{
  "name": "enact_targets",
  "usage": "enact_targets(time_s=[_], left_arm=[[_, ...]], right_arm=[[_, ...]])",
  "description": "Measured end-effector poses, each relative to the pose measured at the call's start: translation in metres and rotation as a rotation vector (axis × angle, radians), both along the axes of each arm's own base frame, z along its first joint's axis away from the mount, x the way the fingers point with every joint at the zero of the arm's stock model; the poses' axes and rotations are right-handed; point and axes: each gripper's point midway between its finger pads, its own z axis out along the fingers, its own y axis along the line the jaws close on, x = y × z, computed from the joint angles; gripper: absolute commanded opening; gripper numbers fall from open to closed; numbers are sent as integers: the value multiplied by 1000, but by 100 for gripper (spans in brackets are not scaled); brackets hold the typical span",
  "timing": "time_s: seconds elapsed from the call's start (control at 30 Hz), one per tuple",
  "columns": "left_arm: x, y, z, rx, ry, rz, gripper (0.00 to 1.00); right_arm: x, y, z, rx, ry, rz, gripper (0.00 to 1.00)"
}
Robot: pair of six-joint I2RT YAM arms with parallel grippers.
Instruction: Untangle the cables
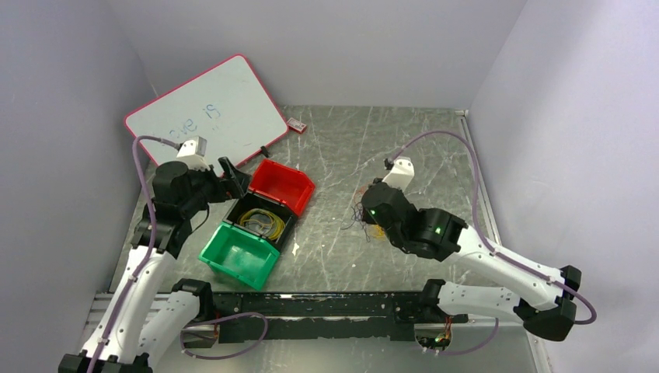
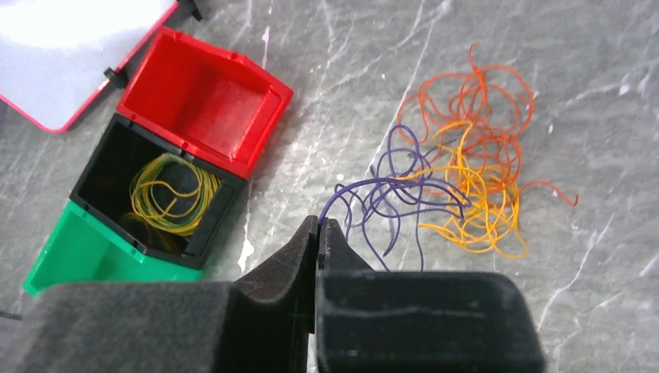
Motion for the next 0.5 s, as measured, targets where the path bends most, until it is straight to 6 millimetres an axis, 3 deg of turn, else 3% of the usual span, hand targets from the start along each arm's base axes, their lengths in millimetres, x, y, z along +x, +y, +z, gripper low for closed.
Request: enact_targets(time_s=[0.17,0.3,0.4,0.5], left_arm=[[8,-25,15,-30,-55,-140,99],[6,-55,28,-54,-114,-260,98],[-5,-96,41,-73,-176,-395,99],[-14,-130,41,-79,-200,-496,99]], right_arm=[[16,-7,26,-19,-30,-18,0],[40,-30,25,-32,-10,-69,0],[58,-41,19,-13,13,-81,0],[67,-35,15,23,30,-47,0]])
